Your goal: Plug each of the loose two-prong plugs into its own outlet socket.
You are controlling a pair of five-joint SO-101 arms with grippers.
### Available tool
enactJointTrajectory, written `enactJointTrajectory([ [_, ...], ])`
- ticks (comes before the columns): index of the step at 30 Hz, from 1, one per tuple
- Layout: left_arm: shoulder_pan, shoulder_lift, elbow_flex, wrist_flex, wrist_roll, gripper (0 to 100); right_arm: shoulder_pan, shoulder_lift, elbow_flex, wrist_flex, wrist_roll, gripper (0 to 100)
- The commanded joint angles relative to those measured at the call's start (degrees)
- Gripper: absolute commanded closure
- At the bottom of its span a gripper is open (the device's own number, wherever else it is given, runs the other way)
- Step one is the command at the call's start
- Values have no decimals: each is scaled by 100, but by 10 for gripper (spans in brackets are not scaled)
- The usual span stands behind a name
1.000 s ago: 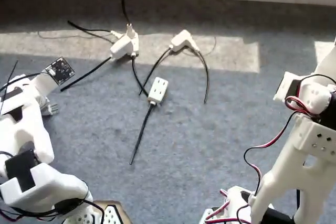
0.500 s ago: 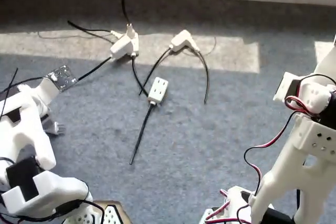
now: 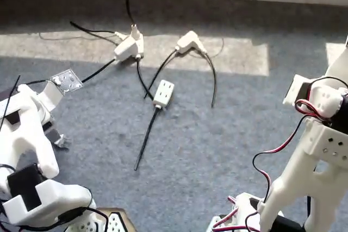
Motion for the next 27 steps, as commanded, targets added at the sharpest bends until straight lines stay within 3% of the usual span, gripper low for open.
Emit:
enactJointTrajectory([
  [1,40,-198,-180,132,-703,768,163,-189,-13,198,70,720],
  [6,110,-189,92,-53,-703,768,171,-189,-4,207,70,720],
  [13,119,-189,1200,-1758,-721,768,523,-189,-4,207,70,720],
  [15,57,-189,1437,-1969,-1037,768,593,-189,-4,207,79,720],
  [18,-75,-189,1631,-2057,-1521,769,593,-189,-4,207,334,720],
  [27,-620,-189,1780,-2040,-2040,770,593,-189,-4,215,387,720],
])
